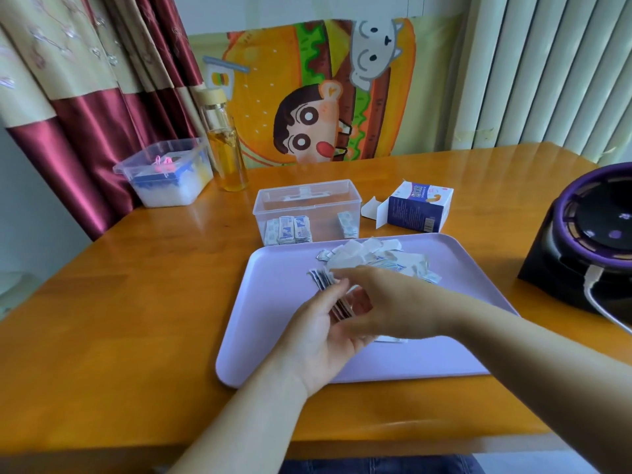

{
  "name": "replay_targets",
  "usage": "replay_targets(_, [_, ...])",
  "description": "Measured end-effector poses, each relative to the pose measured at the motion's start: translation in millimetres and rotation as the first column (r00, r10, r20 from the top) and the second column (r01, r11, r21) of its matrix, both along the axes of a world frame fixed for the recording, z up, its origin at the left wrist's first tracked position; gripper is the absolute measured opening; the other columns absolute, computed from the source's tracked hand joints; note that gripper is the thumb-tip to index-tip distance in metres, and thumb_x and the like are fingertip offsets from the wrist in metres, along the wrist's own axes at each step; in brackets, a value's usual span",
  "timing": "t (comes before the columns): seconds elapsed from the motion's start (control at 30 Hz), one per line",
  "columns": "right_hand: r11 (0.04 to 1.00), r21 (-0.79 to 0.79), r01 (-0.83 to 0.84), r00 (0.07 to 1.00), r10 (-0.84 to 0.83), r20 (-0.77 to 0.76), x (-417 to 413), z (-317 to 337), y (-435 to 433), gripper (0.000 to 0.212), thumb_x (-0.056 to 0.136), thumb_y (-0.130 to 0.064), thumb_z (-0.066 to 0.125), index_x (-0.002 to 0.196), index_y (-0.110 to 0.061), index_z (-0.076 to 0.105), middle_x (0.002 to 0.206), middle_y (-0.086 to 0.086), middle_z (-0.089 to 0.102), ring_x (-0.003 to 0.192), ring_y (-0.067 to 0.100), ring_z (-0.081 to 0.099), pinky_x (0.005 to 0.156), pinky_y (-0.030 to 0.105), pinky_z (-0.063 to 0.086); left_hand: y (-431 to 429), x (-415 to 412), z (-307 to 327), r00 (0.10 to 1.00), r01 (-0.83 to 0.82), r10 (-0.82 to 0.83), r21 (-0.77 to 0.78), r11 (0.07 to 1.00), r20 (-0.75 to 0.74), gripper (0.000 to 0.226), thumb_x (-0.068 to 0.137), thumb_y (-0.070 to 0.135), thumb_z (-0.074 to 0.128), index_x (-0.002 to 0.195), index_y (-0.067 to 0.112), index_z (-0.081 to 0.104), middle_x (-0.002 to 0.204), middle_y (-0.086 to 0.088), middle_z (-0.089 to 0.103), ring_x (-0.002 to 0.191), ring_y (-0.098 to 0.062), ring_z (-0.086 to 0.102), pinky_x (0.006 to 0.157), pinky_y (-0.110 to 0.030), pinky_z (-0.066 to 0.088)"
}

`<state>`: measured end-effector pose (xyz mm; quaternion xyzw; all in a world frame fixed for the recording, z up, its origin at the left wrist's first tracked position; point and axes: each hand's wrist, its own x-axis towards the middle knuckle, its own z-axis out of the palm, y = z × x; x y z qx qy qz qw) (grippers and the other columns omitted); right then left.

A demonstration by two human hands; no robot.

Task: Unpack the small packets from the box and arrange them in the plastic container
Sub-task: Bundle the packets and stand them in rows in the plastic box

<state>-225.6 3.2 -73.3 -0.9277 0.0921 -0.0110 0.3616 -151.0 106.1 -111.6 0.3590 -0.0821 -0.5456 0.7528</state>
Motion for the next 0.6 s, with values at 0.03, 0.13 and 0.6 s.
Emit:
replay_targets(0.03, [1.0, 0.012, -0.002, 0.999, 0.003, -0.032, -2.2, 1.0, 0.4, 0.042, 0.082, -0.025, 0.069, 0.119, -0.02, 0.051, 0.083, -0.014, 0.056, 0.068, -0.005, 0.057, 0.062, 0.015, 0.047, 1.1, 0.1, -0.3, 1.0, 0.013, -0.013, 0.003, 1.0, -0.018, 0.022, 0.093, 0.02, 0.051, 0.098, 0.009, 0.069, 0.083, -0.007, 0.069, 0.077, -0.016, 0.066, 0.074, -0.035, 0.054])
replay_targets(0.13, [1.0, 0.019, 0.021, 0.999, -0.021, -0.033, -7.4, 3.5, -3.8, 0.052, 0.082, -0.03, 0.069, 0.13, -0.019, 0.049, 0.106, -0.014, 0.058, 0.087, 0.003, 0.063, 0.08, 0.023, 0.053, 4.6, 2.5, -3.0, 0.999, 0.023, -0.024, 0.031, 0.999, 0.035, 0.023, 0.095, 0.015, 0.046, 0.108, 0.009, 0.064, 0.089, -0.01, 0.07, 0.075, -0.017, 0.069, 0.071, -0.034, 0.055])
replay_targets(0.6, [0.778, 0.589, 0.221, 0.954, -0.298, 0.036, 4.0, -30.0, -17.9, 0.031, 0.074, -0.027, 0.073, 0.093, -0.002, 0.07, 0.093, 0.022, 0.07, 0.078, 0.026, 0.061, 0.068, 0.033, 0.047, 16.6, 2.9, -4.3, 0.889, 0.044, -0.081, 0.092, 0.995, 0.451, 0.017, 0.094, 0.018, 0.05, 0.105, 0.018, 0.063, 0.097, -0.009, 0.074, 0.091, -0.02, 0.071, 0.077, -0.036, 0.059])
